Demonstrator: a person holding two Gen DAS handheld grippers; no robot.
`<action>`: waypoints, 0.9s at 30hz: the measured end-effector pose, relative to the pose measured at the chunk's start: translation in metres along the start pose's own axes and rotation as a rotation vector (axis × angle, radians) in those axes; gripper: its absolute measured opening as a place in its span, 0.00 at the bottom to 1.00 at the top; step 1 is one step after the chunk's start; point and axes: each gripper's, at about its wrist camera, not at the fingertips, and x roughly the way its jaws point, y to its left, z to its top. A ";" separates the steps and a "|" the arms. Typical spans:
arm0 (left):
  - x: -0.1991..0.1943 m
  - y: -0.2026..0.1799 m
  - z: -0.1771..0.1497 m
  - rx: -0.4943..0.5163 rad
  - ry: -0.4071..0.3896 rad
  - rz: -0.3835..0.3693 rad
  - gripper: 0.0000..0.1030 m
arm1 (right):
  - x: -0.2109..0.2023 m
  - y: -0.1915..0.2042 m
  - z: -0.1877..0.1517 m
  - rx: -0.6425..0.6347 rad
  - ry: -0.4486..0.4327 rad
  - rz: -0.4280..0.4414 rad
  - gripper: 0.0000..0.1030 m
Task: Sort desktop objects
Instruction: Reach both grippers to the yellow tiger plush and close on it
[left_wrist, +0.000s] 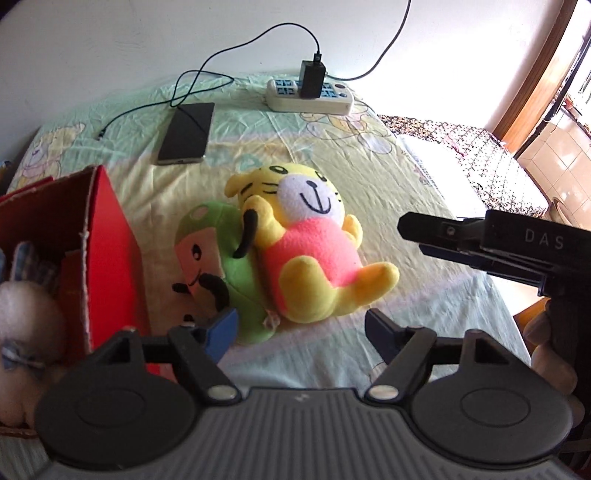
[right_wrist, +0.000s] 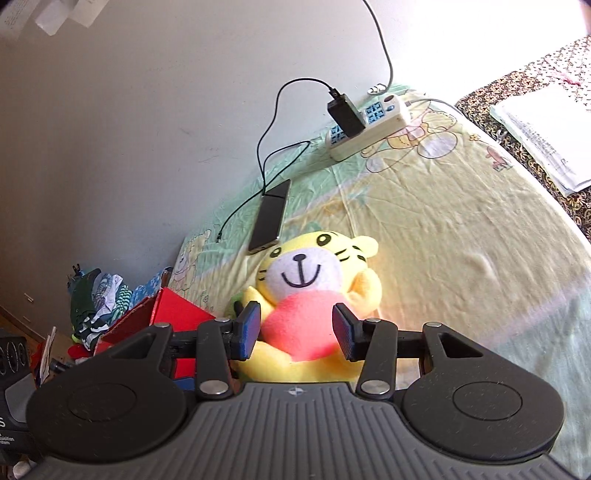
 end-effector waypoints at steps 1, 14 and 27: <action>0.006 -0.003 0.001 -0.004 0.004 0.000 0.75 | 0.002 -0.006 0.001 0.008 0.009 -0.005 0.46; 0.062 -0.014 0.023 -0.088 0.046 -0.009 0.79 | 0.050 -0.056 0.023 0.130 0.130 0.035 0.53; 0.092 -0.013 0.046 -0.135 0.044 0.016 0.88 | 0.094 -0.062 0.040 0.146 0.231 0.125 0.68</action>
